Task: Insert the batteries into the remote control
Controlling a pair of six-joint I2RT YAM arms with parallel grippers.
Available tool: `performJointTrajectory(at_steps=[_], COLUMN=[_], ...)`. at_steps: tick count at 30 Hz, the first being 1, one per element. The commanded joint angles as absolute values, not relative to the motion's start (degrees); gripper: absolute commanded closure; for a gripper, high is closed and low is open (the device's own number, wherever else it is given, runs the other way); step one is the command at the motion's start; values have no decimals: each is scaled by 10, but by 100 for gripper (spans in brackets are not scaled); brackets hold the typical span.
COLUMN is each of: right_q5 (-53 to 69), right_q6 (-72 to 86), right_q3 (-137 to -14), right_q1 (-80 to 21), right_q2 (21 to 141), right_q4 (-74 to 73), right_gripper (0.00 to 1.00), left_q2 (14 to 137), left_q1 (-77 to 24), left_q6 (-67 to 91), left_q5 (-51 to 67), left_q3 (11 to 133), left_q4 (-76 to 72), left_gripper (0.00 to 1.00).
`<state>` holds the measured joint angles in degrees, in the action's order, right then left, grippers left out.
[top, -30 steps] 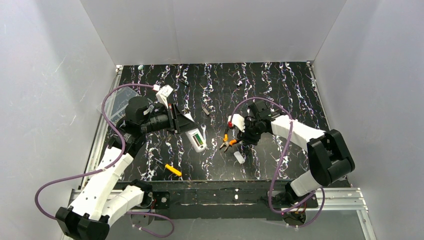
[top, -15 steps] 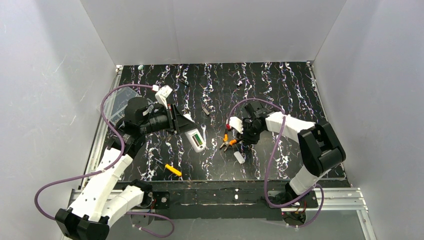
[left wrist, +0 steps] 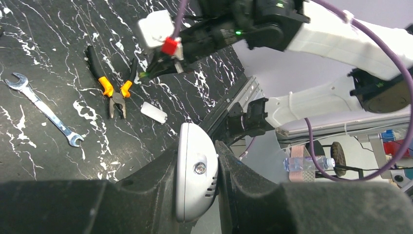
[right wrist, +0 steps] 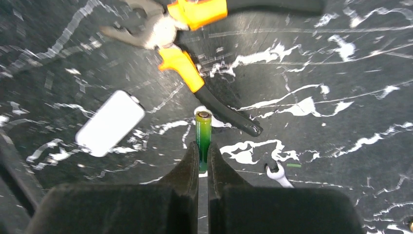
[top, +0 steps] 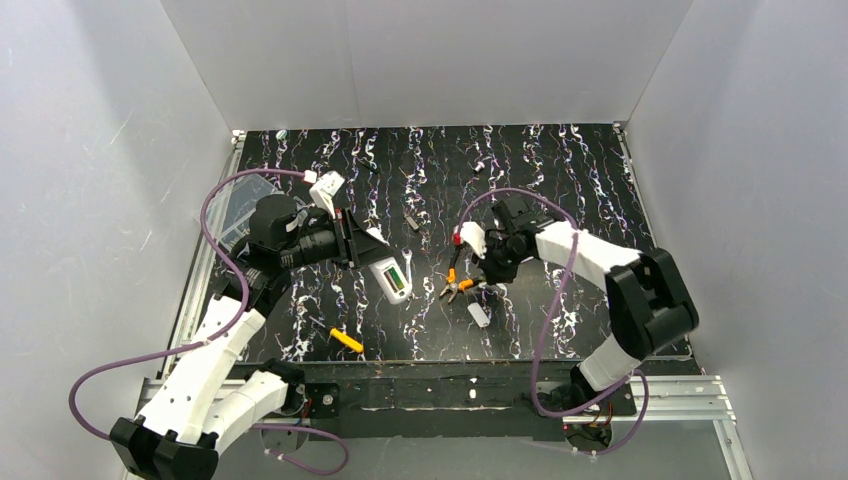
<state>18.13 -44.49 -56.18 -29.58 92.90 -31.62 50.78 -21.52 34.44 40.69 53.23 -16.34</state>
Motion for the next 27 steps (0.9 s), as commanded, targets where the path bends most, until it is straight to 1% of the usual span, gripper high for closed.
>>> performJointTrajectory(at_steps=[1, 5, 8, 10, 11, 13, 16, 18, 21, 27], right_q5=[246, 243, 302, 312, 296, 221, 119, 66, 39, 3], right_q6=[-280, -152, -100, -64, -53, -45, -27, 22, 73, 90], right_q3=[-546, -506, -517, -550, -570, -627, -731, -791, -870, -1013], right_q1=[-293, -293, -299, -324, -345, -416, -524, -566, -597, -607], right_q2=[817, 710, 644, 613, 604, 600, 628, 663, 722, 859], right_q4=[-257, -186, -188, -199, -210, -254, -334, -371, -431, -577], right_gripper=[99, 99, 99, 99, 99, 99, 99, 99, 99, 99], left_q2=[500, 501, 505, 512, 517, 526, 539, 546, 558, 580], left_q1=[-217, -216, -216, -216, -216, -216, -217, -217, -217, -218], left_q6=[333, 342, 354, 362, 367, 377, 401, 429, 478, 547], left_q5=[399, 377, 368, 367, 367, 366, 356, 349, 343, 357], left_q3=[535, 522, 513, 511, 511, 511, 510, 501, 483, 466], left_q4=[-168, -194, -214, -224, -229, -241, -258, -284, -337, -410], left_gripper=[100, 100, 100, 100, 100, 100, 100, 100, 100, 100])
